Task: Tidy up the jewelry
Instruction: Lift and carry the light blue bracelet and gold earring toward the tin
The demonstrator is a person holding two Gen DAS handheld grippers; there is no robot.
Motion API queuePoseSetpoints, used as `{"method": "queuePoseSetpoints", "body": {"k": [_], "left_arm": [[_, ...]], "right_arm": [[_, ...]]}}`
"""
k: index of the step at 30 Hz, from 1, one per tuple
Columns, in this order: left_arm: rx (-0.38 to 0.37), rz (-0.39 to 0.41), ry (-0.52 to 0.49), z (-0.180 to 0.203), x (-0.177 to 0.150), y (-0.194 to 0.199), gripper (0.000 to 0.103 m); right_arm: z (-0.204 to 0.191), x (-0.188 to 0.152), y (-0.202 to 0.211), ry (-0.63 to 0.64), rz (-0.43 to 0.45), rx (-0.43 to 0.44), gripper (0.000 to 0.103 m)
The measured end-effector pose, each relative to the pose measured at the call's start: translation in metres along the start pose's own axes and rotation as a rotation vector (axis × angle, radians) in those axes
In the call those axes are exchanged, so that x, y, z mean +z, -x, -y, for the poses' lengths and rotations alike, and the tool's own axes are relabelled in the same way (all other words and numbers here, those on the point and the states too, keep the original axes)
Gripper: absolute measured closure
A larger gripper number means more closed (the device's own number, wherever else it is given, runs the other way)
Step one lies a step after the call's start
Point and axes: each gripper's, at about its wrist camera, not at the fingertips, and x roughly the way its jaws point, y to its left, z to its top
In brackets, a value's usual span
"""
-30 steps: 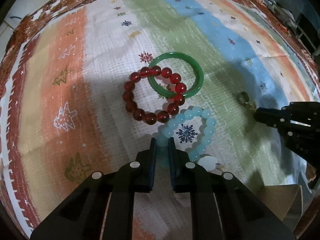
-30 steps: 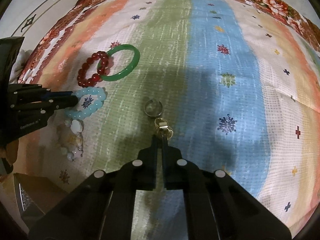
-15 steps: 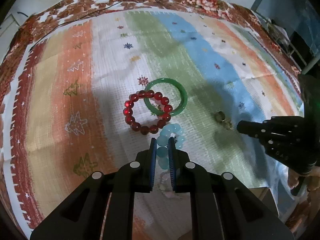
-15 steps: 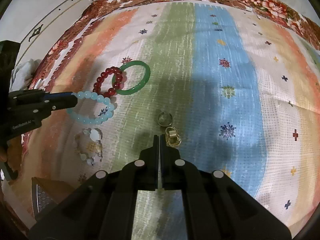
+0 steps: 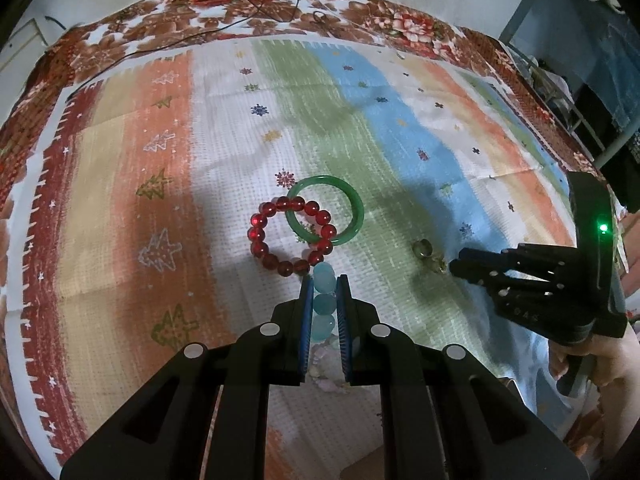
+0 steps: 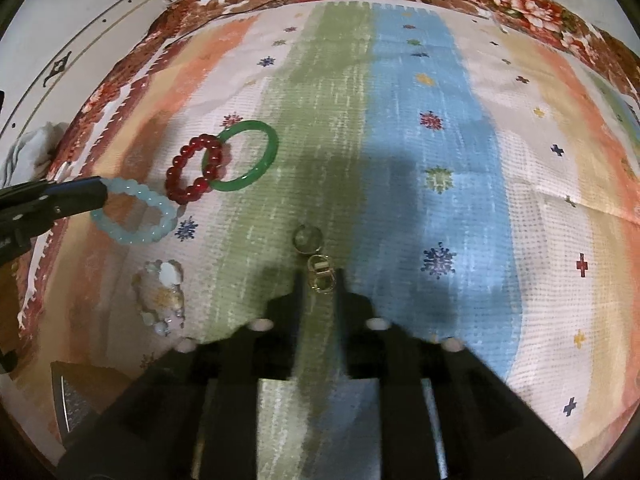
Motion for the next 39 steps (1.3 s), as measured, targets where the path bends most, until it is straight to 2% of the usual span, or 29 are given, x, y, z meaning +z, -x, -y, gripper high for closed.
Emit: {"method": "queuePoseSetpoints", "body": {"k": [1, 9, 19, 21, 22, 25, 39], "left_arm": [[-0.002, 0.001, 0.0, 0.0, 0.0, 0.0, 0.092], [-0.018, 0.014, -0.004, 0.006, 0.002, 0.006, 0.092], [-0.029, 0.017, -0.015, 0.01, 0.002, 0.009, 0.092], [-0.03, 0.018, -0.011, 0.009, 0.003, 0.009, 0.092], [-0.029, 0.018, -0.01, 0.009, 0.003, 0.008, 0.092], [-0.025, 0.014, -0.015, 0.01, 0.001, 0.007, 0.092], [-0.044, 0.058, -0.011, 0.015, -0.003, 0.031, 0.092]], "right_arm": [[0.0, 0.0, 0.0, 0.002, 0.003, -0.001, 0.066], [-0.006, 0.001, -0.011, 0.055, -0.005, -0.032, 0.062], [-0.004, 0.003, -0.029, 0.074, -0.014, -0.06, 0.062], [-0.003, 0.003, -0.029, 0.07, -0.011, -0.065, 0.069], [-0.002, 0.003, -0.028, 0.07, -0.009, -0.066, 0.076], [0.001, 0.003, -0.027, 0.062, -0.011, -0.062, 0.085], [-0.011, -0.001, -0.01, 0.093, 0.016, -0.073, 0.086]]}}
